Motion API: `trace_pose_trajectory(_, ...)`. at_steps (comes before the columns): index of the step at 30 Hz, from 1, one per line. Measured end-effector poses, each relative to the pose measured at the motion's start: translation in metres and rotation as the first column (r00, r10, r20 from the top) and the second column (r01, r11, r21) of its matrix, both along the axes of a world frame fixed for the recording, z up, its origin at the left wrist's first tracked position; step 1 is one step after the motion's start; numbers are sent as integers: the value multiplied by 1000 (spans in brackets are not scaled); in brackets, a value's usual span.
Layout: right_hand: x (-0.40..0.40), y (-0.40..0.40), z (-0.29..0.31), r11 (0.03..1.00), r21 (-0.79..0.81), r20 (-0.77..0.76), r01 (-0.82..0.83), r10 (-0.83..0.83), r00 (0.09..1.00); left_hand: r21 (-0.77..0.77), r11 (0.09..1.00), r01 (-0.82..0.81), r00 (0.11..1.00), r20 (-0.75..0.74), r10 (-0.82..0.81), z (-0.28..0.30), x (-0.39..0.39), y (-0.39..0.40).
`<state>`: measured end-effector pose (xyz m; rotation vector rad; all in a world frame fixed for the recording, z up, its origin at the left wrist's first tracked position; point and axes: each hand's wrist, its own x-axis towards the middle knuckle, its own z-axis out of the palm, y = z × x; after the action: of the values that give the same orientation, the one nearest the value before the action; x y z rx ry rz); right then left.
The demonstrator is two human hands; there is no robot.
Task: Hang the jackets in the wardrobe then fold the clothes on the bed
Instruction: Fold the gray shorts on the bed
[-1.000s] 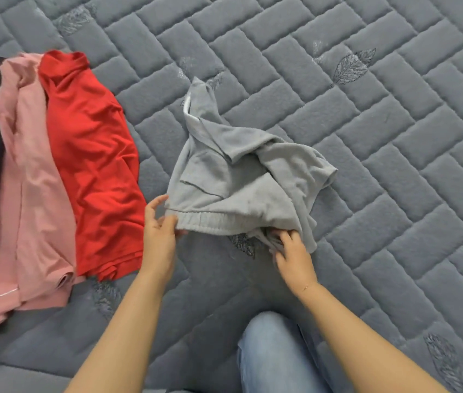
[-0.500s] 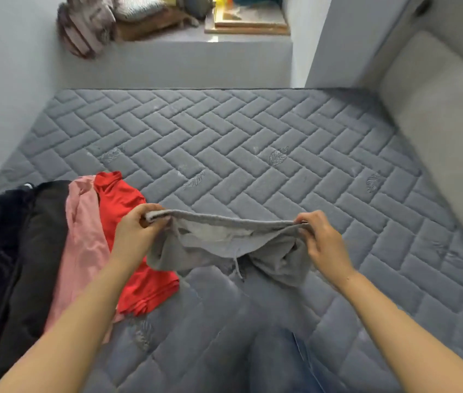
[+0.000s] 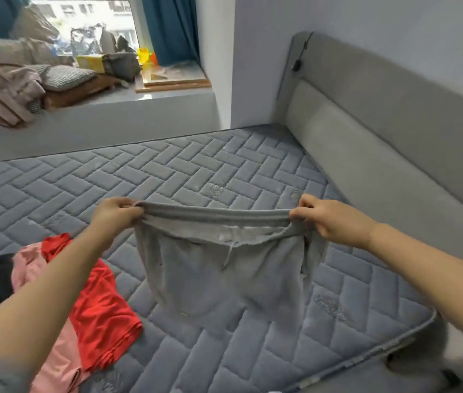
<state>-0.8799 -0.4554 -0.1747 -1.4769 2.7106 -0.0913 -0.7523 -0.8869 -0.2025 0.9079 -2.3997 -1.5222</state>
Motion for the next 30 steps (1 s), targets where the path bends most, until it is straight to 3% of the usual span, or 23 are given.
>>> trace_pose_trajectory(3,-9,33,7,976,203,20,78,-84,996,49,999,9,1000,-3,-9,5,-14,10)
trace_pose_trajectory(5,-11,55,12,971,210,11,110,-115,993,-141,983,119,993,26,-117,12,-28,20)
trace_pose_trajectory(8,-21,92,21,964,207,-25,168,-166,986,-469,847,251,968,108,-227,24,-50,40)
trace_pose_trajectory(13,-51,164,31,937,171,-16,303,-305,952,-568,774,278,957,90,-278,25,-99,87)
trace_pose_trajectory(16,-77,201,28,916,77,-24,394,-393,919,-476,820,320,945,92,-315,20,-150,136)
trace_pose_trajectory(19,-101,231,17,882,-65,-6,466,-468,884,-204,949,241,963,-71,-259,12,-209,195)
trace_pose_trajectory(22,-112,254,9,813,-191,-32,551,-566,824,-46,973,226,952,-203,-231,7,-257,244)
trace_pose_trajectory(25,-103,264,3,791,-272,-92,549,-589,803,-41,965,257,926,-274,-258,3,-274,262)
trace_pose_trajectory(30,-44,242,-30,872,-228,-7,433,-446,895,-178,906,385,871,-256,-420,-33,-241,241)
